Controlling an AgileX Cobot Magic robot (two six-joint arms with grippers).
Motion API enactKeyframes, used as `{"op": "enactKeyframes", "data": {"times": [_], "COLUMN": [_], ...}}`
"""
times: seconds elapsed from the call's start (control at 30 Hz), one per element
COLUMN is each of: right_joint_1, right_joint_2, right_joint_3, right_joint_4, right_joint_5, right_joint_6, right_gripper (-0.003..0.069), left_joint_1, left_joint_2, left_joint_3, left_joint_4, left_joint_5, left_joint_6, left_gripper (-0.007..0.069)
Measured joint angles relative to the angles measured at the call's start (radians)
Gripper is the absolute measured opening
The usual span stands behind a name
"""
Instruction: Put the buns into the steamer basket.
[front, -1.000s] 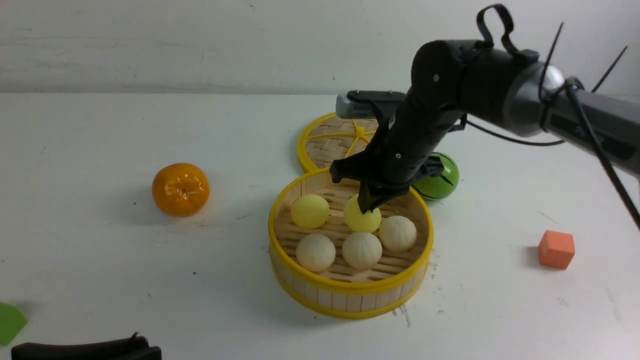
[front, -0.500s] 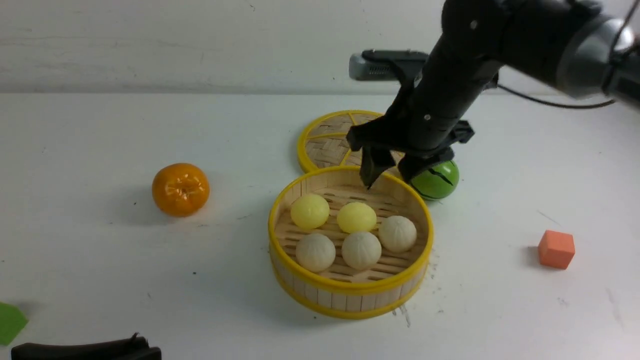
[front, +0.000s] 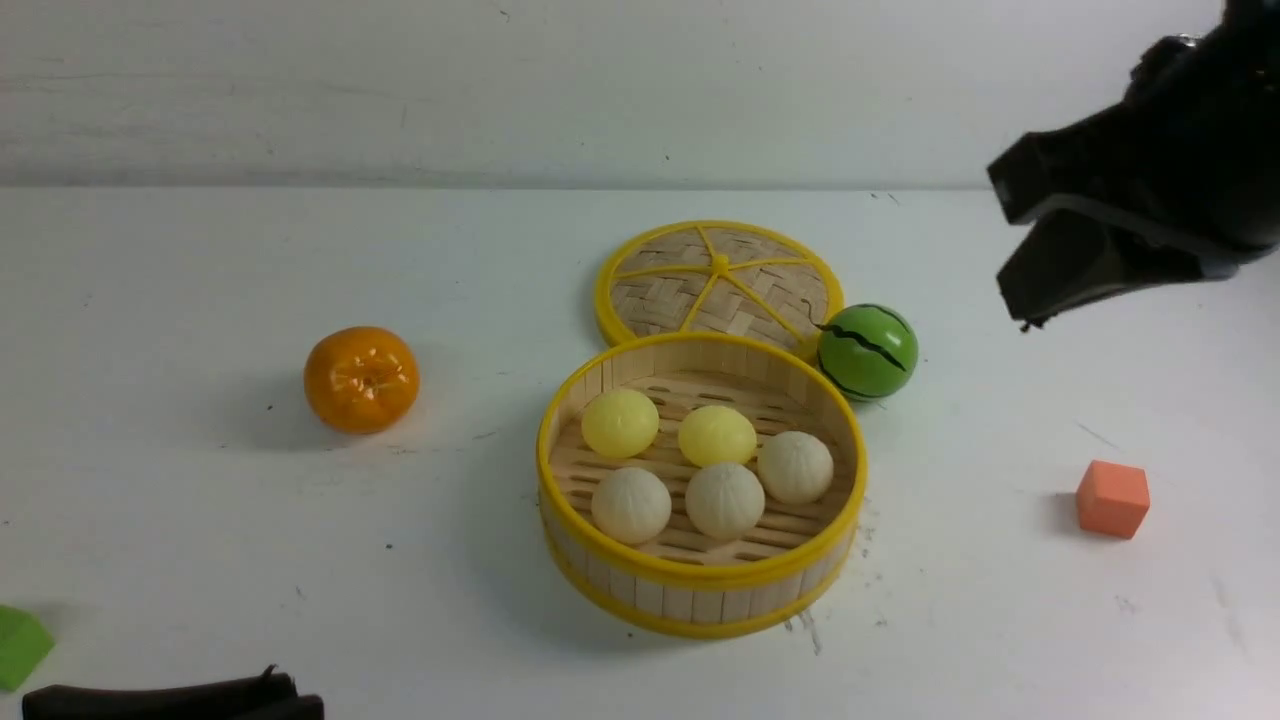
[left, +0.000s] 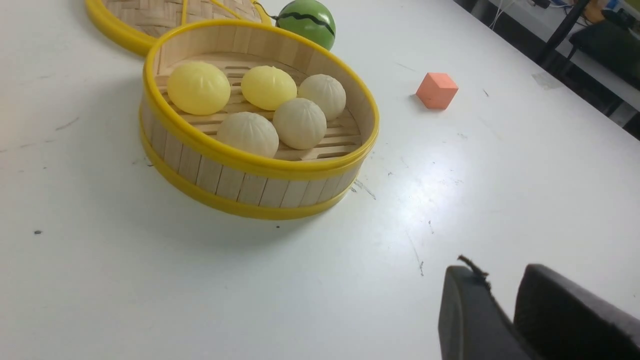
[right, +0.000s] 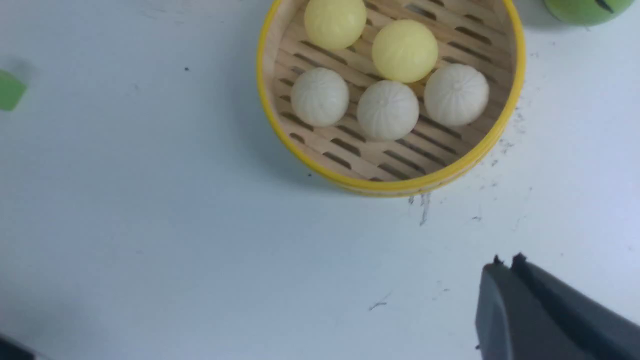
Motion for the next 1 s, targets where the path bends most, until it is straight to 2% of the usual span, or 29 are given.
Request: {"op": "enactKeyframes", "data": {"times": [0.3, 0.47, 0.57, 0.67, 0.77, 0.8, 0.83, 0.87, 1.0], "right_joint_1": [0.000, -0.045, -0.114, -0.228, -0.333, -0.333, -0.373, -0.384, -0.438], "right_joint_2": [-0.106, -0.227, -0.454, -0.737, -0.966, -0.966, -1.076, -1.117, -1.255], "right_joint_3": [0.006, 0.134, 0.390, 0.798, 1.116, 1.116, 1.273, 1.340, 1.506], "right_joint_4": [0.062, -0.081, -0.157, -0.239, -0.269, -0.269, -0.254, -0.246, -0.208], "right_joint_5": [0.001, -0.053, -0.256, -0.521, -0.733, -0.733, -0.810, -0.833, -0.867], "right_joint_6": [0.000, -0.030, -0.094, -0.150, -0.166, -0.166, -0.164, -0.159, -0.113], "right_gripper": [-0.0020, -0.0020, -0.0020, -0.0020, -0.0020, -0.0020, -0.0020, -0.0020, -0.0020], "left_joint_1": [0.000, 0.000, 0.000, 0.000, 0.000, 0.000, 0.000, 0.000, 0.000], "left_joint_2": [0.000, 0.000, 0.000, 0.000, 0.000, 0.000, 0.000, 0.000, 0.000], "left_joint_3": [0.000, 0.000, 0.001, 0.001, 0.001, 0.001, 0.001, 0.001, 0.001], "left_joint_4": [0.000, 0.000, 0.000, 0.000, 0.000, 0.000, 0.000, 0.000, -0.001], "left_joint_5": [0.000, 0.000, 0.001, 0.001, 0.001, 0.001, 0.001, 0.001, 0.008], "left_joint_6": [0.000, 0.000, 0.000, 0.000, 0.000, 0.000, 0.000, 0.000, 0.000], "left_gripper": [0.0155, 0.0162, 0.0165, 0.0165, 0.0169, 0.0169, 0.0173, 0.0173, 0.0181]}}
